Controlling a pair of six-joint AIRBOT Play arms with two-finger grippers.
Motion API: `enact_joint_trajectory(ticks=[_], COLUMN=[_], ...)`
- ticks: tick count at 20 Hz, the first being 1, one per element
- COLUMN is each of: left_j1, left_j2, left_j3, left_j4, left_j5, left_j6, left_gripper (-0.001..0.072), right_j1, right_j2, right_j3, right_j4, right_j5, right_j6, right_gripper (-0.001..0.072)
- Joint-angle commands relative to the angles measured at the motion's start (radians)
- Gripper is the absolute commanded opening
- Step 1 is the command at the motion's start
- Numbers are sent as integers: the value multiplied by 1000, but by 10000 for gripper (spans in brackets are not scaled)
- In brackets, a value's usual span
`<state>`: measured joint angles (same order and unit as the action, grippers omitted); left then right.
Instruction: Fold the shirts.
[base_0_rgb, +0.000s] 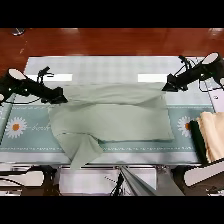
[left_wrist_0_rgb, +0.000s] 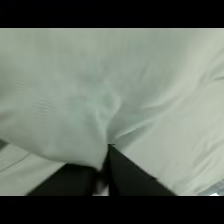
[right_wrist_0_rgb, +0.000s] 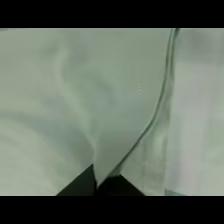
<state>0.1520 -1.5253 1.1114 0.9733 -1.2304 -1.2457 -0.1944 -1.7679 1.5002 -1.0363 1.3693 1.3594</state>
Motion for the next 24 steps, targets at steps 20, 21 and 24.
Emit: enact_joint_trajectory(ticks=[20,21,24], left_j1=[451,431,362], left_j2=[407,408,409], left_j3=[-702,-721,-784], left_j4=[-71,-85,-182], left_j5=[-5,-3,2], left_j6=[108,109,164], left_gripper=[702,702,702], right_j1=[-301,-301,-301], right_j2=[834,834,834], right_j3=[-934,-935,-934], right_j4=[305,309,341], right_j5=[-212,-212,-200], right_j6=[-205,-205,-206], right_gripper=[629,629,629])
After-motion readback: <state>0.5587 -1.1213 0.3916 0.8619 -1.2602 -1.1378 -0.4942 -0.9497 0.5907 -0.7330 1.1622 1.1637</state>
